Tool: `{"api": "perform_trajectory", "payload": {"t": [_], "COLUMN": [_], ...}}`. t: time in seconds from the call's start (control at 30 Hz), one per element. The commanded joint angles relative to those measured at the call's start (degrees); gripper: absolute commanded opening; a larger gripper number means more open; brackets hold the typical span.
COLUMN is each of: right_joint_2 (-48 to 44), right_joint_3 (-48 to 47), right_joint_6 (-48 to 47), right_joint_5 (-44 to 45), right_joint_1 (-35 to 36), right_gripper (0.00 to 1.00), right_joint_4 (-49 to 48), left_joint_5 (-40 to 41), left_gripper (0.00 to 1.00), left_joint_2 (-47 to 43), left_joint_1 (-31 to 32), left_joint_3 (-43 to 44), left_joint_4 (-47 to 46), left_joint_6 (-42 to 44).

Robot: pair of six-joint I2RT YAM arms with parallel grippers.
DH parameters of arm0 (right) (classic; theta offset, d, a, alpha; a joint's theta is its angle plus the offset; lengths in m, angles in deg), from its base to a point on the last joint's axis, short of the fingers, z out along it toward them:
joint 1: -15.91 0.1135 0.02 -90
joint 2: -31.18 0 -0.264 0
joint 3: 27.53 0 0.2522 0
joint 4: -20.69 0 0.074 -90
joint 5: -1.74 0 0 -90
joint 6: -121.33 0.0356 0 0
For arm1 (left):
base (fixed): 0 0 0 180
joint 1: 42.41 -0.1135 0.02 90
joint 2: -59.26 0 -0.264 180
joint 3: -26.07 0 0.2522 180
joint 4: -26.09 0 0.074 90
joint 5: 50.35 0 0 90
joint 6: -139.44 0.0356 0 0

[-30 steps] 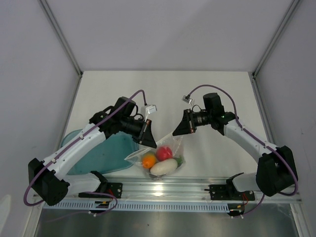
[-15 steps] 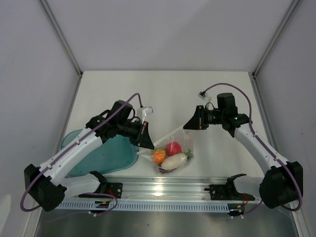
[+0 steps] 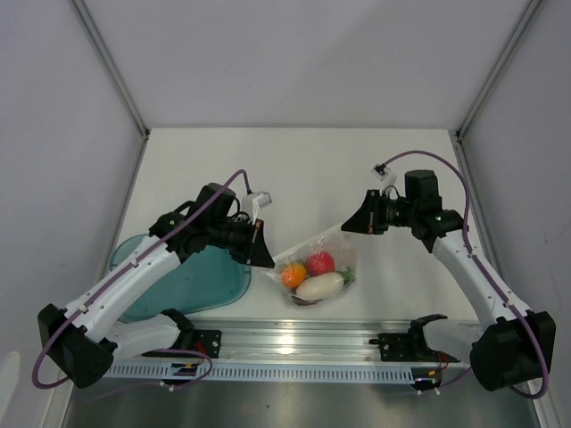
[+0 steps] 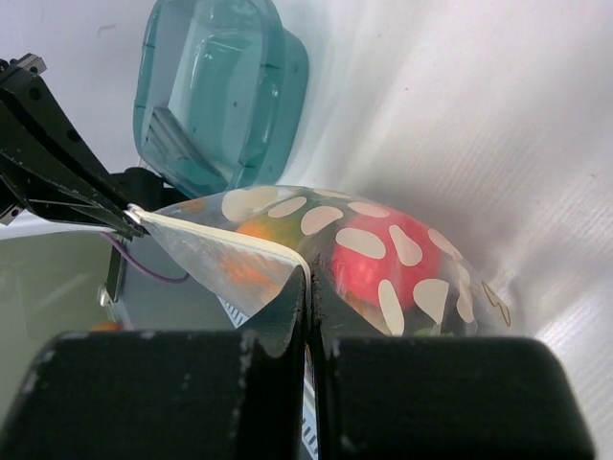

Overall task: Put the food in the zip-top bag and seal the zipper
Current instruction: Zip the zipper food storage bag at the center of the board.

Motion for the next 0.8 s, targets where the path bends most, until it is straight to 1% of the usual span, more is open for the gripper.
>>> {"api": "perform_trajectory", "payload": {"t": [0.0,0.33,0.57,0.7,0.73,0.77], "right_joint_2": [-2.01,-3.24,-5.53,-6.06,-6.14,-6.23], "right_joint_3": [0.61,0.96,1.93,1.66,1.92,2.19], "right_joint_6": [-0.90,-1.87,-1.60,-2.57,-2.31,-1.35], "right_joint_5": [3.96,5.02,4.49,6.34,6.16,5.90], "right_joint_1": [-1.58,-3.87,-3.78,-2.02,-1.85,-1.59], "right_gripper": [0.00,0.00,0.00,0.00,0.00,0.00], "right_joint_4": [0.67,4.63,5.50,7.62,7.27,6.83], "left_joint_5": [2.41,6.72,7.25,6.90,6.64,6.55], "left_gripper": [0.01,0.01,0.01,0.01,0.03,0.15], "left_joint_2": [-2.03,-5.81,-6.78,-6.43,-5.99,-5.55], "left_joint_1": [-0.15,-0.24,-0.33,-0.24,-0.33,-0.33], "left_joint_3": [-1.19,-4.71,-4.80,-4.10,-3.83,-2.70], "left_joint_4": [3.11,3.46,2.93,2.06,1.96,1.79], "left_joint_6": [-1.14,-3.78,-4.66,-4.75,-4.66,-4.49]}}
